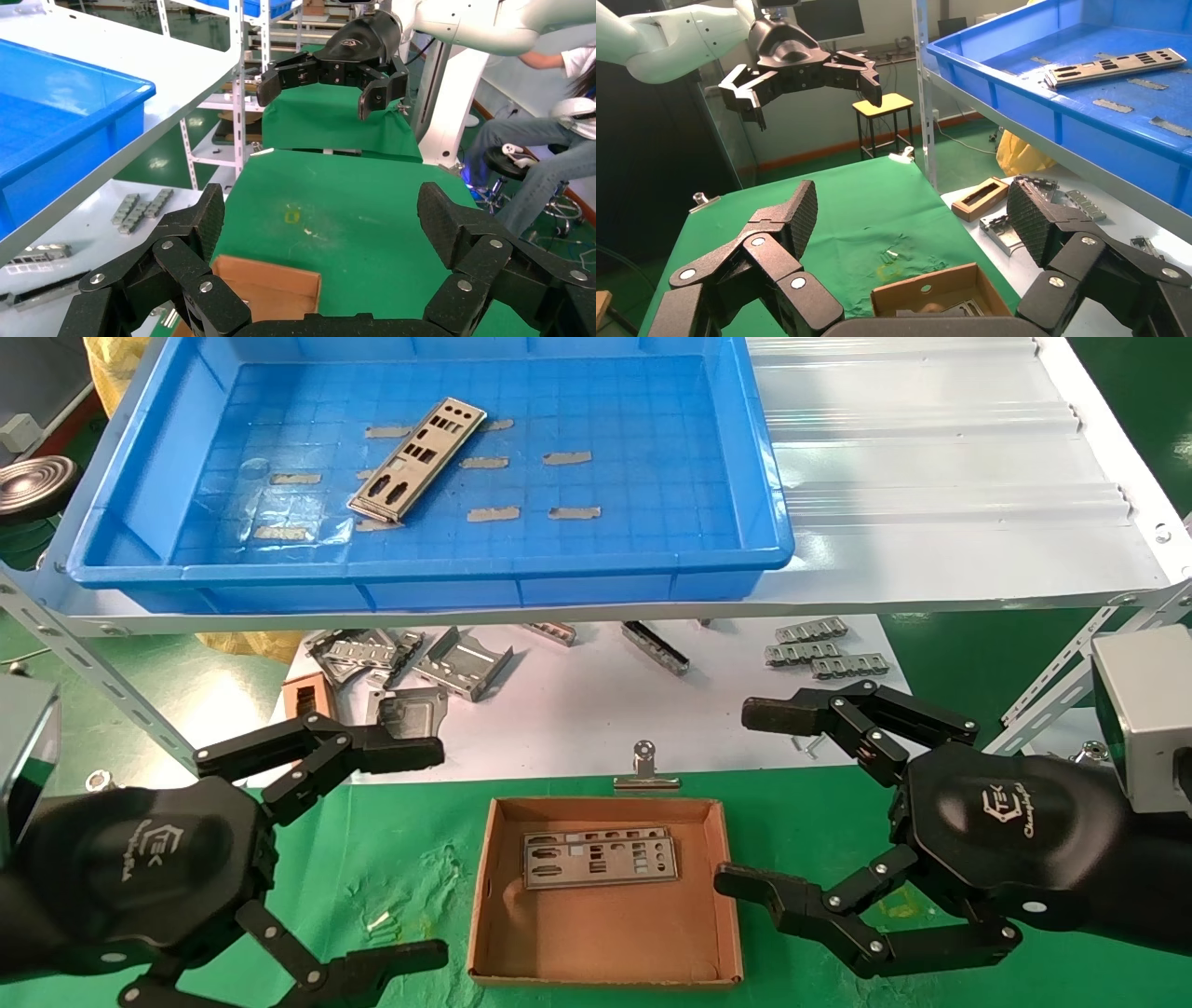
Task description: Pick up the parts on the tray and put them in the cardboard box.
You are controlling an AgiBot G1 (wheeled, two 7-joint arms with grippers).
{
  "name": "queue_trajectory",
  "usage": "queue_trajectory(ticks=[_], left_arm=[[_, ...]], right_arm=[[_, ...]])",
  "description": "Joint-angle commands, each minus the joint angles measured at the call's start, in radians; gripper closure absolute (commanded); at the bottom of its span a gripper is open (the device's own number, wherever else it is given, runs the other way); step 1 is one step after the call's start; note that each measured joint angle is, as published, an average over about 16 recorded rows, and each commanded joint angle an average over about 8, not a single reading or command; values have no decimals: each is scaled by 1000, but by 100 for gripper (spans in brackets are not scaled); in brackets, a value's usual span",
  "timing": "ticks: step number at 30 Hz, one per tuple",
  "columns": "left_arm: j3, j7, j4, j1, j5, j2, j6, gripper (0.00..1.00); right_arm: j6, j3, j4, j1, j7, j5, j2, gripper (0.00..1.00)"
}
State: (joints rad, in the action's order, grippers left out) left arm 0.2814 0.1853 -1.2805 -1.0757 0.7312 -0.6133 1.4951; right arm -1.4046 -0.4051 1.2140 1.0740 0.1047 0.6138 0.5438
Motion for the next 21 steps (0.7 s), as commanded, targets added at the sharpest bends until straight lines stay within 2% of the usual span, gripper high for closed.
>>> queue_trajectory(ticks=[1,21], left_arm=[[0,0,0,0,0,0,0,0],[0,0,0,0,0,0,0,0]], right_arm=[[0,0,0,0,0,0,0,100],[0,0,0,0,0,0,0,100]])
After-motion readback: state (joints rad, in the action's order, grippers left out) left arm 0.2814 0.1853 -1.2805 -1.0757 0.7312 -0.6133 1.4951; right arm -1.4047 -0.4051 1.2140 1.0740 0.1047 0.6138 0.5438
